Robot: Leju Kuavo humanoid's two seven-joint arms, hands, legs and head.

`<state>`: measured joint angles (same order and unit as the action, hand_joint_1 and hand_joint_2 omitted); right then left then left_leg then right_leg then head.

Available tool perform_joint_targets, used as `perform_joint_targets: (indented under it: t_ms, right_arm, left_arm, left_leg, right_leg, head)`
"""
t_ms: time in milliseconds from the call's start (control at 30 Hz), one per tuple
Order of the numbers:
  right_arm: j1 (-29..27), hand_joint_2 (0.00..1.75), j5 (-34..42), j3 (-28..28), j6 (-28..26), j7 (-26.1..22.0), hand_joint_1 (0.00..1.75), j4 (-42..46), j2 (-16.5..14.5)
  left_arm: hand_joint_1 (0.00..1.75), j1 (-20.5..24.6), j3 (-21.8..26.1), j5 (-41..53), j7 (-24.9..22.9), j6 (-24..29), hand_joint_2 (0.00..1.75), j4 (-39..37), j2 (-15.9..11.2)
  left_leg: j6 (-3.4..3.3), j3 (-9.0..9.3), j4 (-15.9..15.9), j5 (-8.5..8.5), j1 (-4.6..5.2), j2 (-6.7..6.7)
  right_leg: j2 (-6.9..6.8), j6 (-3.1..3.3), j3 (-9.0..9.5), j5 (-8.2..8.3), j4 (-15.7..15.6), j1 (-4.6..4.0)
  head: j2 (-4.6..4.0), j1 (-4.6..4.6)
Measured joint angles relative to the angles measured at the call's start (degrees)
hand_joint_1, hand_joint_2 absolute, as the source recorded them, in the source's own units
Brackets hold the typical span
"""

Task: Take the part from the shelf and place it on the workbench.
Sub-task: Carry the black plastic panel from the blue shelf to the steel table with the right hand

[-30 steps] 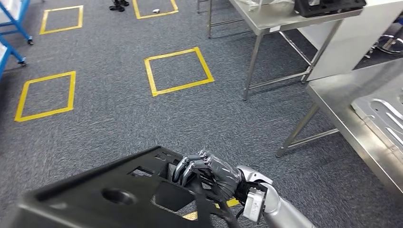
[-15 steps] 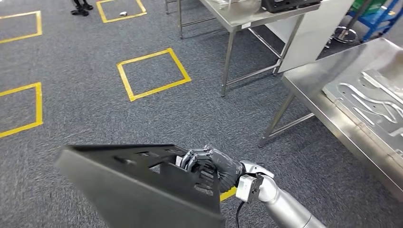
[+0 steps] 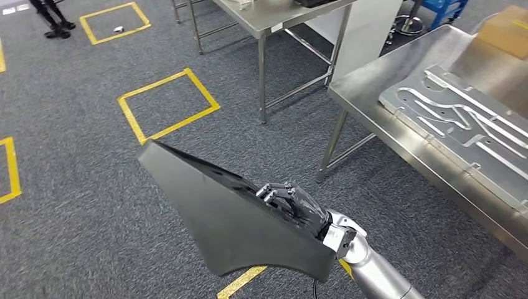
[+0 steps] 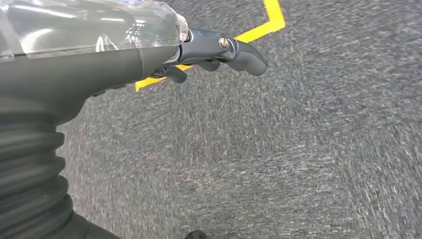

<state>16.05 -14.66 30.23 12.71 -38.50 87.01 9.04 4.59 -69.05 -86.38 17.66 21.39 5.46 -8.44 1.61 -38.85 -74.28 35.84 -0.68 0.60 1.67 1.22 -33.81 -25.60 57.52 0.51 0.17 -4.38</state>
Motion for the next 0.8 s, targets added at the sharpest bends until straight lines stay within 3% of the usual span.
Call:
perform_joint_targets:
  t_ms: [33,67,100,167,233,300,367,433,500,533,567,600,667,733,800]
  right_arm:
    - [-0.25,1.75,-0.28,-0.02,-0.05,0.39,1.75,0.19,-0.02]
    - [-0.44,1.75,-0.56,-0.02,-0.13,0.9,1.75,0.41,-0.07]
    - [-0.52,1.75,-0.76,-0.02,-0.28,1.48,1.75,0.6,-0.16]
    - [-0.42,1.75,-0.81,-0.02,-1.0,2.27,1.75,0.8,-0.49]
    - [-0.38,1.75,-0.5,-0.05,-2.18,2.48,1.75,0.9,-0.9]
    - [-0.53,1.75,0.53,-0.34,-3.66,2.02,1.75,1.01,-1.18]
    - [-0.68,1.75,1.98,-0.91,-4.93,1.26,1.75,1.1,-1.33]
    - [-0.74,1.75,3.59,-1.56,-5.55,0.51,1.75,1.19,-1.7]
    - [-1.0,1.75,5.35,-2.16,-5.76,-0.16,1.75,1.28,-2.26]
    - [-1.35,1.75,6.19,-2.46,-5.76,-0.36,1.75,1.43,-2.49]
    - [-1.82,1.75,7.1,-2.85,-5.81,-0.51,1.75,1.76,-2.68]
    - [-2.37,1.75,7.93,-3.24,-5.92,-0.58,1.75,2.34,-2.81]
    - [-3.22,1.75,8.96,-3.75,-6.24,-0.61,1.75,3.87,-2.97]
    - [-3.65,1.75,9.28,-3.86,-6.43,-0.62,1.75,5.18,-3.24]
    - [-4.17,1.75,9.33,-3.87,-6.31,-0.62,1.75,6.0,-3.52]
  left_arm:
    - [0.0,-0.08,-0.01,0.01,0.02,0.01,1.75,0.0,-0.08]
    - [0.0,-0.12,-0.05,0.02,0.03,-0.01,1.75,0.0,-0.2]
    - [0.0,-0.12,-0.13,0.04,0.02,-0.06,1.75,0.0,-0.42]
    - [0.0,0.0,-0.36,0.12,-0.13,-0.26,1.75,-0.01,-0.87]
    - [0.0,0.15,-0.72,0.18,-0.4,-0.43,1.75,-0.03,-1.33]
    - [0.0,0.38,-1.26,0.21,-0.72,-0.55,1.75,-0.04,-1.74]
    - [0.0,0.78,-1.66,0.22,-0.92,-0.67,1.75,-0.04,-2.12]
    - [0.0,0.91,-1.83,0.21,-0.95,-0.78,1.75,-0.04,-2.5]
    - [0.0,0.71,-2.03,0.2,-0.74,-0.91,1.75,-0.04,-2.79]
    - [0.0,0.66,-2.13,0.2,-0.5,-0.96,1.75,-0.04,-2.86]
    - [0.0,0.69,-2.23,0.19,-0.19,-1.03,1.75,-0.04,-2.91]
    - [0.0,0.74,-2.35,0.19,0.14,-1.13,1.75,-0.04,-2.91]
    - [0.0,0.8,-2.66,0.17,0.62,-1.31,1.75,-0.04,-2.88]
    - [0.0,0.8,-2.95,0.17,0.86,-1.45,1.75,-0.03,-2.85]
    - [0.0,0.96,-3.07,0.15,0.94,-1.5,1.75,-0.02,-2.82]
  left_leg:
    - [0.11,-0.53,-0.72,-0.45,-0.09,-0.08]
    - [0.2,-0.06,0.65,-1.89,-0.23,-0.13]
    - [0.32,1.43,4.12,-4.17,-0.46,-0.48]
    - [0.42,4.85,11.65,-7.3,-0.95,-2.81]
    - [-0.07,6.23,14.76,-7.87,-1.06,-4.31]
    - [-1.03,6.17,14.87,-8.06,-0.82,-3.44]
    - [-1.87,6.16,15.2,-8.42,-0.75,-2.44]
    - [-2.43,6.15,15.44,-8.57,-0.57,-1.12]
    - [-2.72,6.11,15.44,-8.45,-0.19,0.39]
    - [-2.8,6.13,15.44,-8.39,-0.01,1.12]
    - [-2.86,6.19,15.44,-8.31,0.14,1.78]
    - [-2.88,6.32,15.44,-8.22,0.28,2.42]
    - [-2.75,6.64,15.41,-7.94,0.63,3.55]
    - [-2.36,6.83,15.44,-7.73,0.81,4.71]
    - [-1.82,7.23,15.73,-7.67,0.85,5.9]
  right_leg:
    - [0.67,-0.01,0.01,-0.01,0.06,0.03]
    - [1.34,-0.06,0.03,-0.04,0.17,0.08]
    - [2.08,-0.2,0.03,-0.12,0.37,0.17]
    - [3.44,-0.79,-0.26,-0.42,1.1,0.22]
    - [4.57,-1.57,-0.86,-0.43,1.58,0.24]
    - [5.4,-2.34,-1.29,-0.12,1.47,0.42]
    - [3.76,-2.89,-1.86,-0.93,2.53,0.46]
    - [0.6,-3.08,-4.23,-4.06,7.89,0.31]
    - [-0.86,-3.09,-7.42,-7.11,14.86,0.25]
    - [-1.13,-3.0,-8.08,-7.3,16.41,0.23]
    - [-1.38,-2.8,-7.65,-6.43,15.83,0.17]
    - [-1.8,-2.46,-6.13,-4.78,13.15,0.02]
    - [-3.94,-1.43,-2.03,-1.96,5.45,-0.66]
    - [-5.24,-0.66,-0.2,-1.36,1.65,-1.35]
    - [-4.18,-0.3,-0.13,-1.22,1.13,-1.43]
  head:
    - [0.0,0.01]
    - [0.0,0.01]
    - [0.0,0.01]
    - [0.0,0.01]
    - [0.0,0.01]
    - [0.0,0.0]
    - [0.0,0.01]
    - [0.0,0.01]
    - [0.0,0.01]
    - [0.0,0.01]
    - [0.0,0.01]
    - [0.0,0.01]
    - [0.0,0.01]
    - [0.0,0.0]
    - [0.0,0.0]
